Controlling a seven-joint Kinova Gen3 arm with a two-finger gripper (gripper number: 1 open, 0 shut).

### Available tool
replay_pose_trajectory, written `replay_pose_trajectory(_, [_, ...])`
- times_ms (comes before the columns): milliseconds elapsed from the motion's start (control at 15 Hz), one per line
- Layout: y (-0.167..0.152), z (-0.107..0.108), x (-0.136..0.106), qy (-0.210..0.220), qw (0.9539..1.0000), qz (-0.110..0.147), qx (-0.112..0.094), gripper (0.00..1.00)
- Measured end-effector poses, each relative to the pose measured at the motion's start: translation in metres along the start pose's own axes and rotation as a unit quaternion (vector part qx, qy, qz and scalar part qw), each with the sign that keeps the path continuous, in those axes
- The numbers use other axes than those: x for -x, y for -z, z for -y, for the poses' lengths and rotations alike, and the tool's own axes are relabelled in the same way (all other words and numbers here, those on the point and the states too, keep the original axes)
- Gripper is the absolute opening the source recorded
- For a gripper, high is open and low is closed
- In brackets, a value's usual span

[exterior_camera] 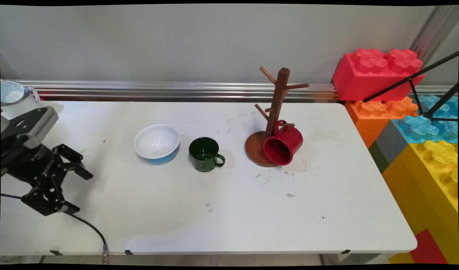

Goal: Pick up the red mug from the rack

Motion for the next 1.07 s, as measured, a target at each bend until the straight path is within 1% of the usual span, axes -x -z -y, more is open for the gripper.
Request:
replay_pose_trajectory(267, [-0.005,0.005,-0.002,-0.008,0.9997,-0.023,-0.001,1.00])
replay_pose_trajectory(467, [-0.012,0.010,-0.017,-0.005,0.9982,-0.059,-0.008,1.00])
replay_pose_trajectory(533, [-0.016,0.012,-0.026,0.000,0.9971,-0.075,-0.011,1.00])
replay_pose_trajectory(600, [-0.019,0.014,-0.036,0.005,0.9957,-0.092,-0.014,1.00])
replay_pose_trajectory(800, [-0.028,0.016,-0.061,0.020,0.9909,-0.132,-0.019,1.00])
replay_pose_trajectory(867, [-0.030,0.017,-0.068,0.024,0.9895,-0.141,-0.020,1.00])
replay_pose_trajectory(1067, [-0.043,0.018,-0.096,0.047,0.9820,-0.182,-0.021,1.00])
